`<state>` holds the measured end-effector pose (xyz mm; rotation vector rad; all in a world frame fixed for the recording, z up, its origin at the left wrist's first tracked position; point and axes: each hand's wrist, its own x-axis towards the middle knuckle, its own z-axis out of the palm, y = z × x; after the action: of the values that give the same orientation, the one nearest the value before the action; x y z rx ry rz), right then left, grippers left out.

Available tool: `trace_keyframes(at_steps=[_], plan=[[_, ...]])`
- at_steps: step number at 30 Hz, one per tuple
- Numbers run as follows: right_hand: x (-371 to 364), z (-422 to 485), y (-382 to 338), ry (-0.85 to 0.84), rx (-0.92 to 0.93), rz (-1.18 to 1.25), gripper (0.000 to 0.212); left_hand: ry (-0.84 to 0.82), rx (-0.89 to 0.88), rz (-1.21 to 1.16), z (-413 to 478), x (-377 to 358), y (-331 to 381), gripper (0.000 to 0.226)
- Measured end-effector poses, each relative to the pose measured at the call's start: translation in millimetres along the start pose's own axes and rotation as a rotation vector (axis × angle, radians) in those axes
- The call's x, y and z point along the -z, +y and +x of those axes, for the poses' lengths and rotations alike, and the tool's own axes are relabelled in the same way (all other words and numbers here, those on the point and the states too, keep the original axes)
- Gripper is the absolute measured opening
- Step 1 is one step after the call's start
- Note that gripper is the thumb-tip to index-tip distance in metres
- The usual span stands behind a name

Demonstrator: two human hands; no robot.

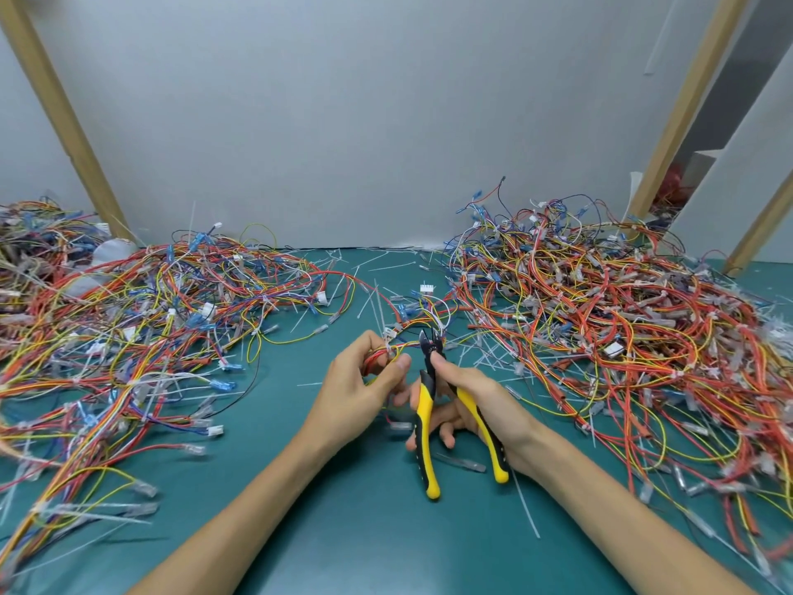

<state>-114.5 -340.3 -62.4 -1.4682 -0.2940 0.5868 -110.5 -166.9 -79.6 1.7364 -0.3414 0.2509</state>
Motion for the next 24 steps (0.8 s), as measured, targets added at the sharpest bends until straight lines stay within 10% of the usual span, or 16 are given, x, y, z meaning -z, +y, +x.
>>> trace_keyframes(at_steps=[9,15,24], plan=[[22.1,6.6,-1.6,0.142,0.012,0.434,0.048,0.022,0.026,0.366,6.2,19.1,-6.8,0.041],[34.2,5.8,-3.1,0.162,0.007,0.682,0.04,-0.088,0.19,0.06,8.9,22.9,-4.5,0.029],[38.4,4.4,-5.3,0.217,0.023,0.713,0.023,-0.23,-0.025,0.403,9.1,32.9,-14.0,0.028]])
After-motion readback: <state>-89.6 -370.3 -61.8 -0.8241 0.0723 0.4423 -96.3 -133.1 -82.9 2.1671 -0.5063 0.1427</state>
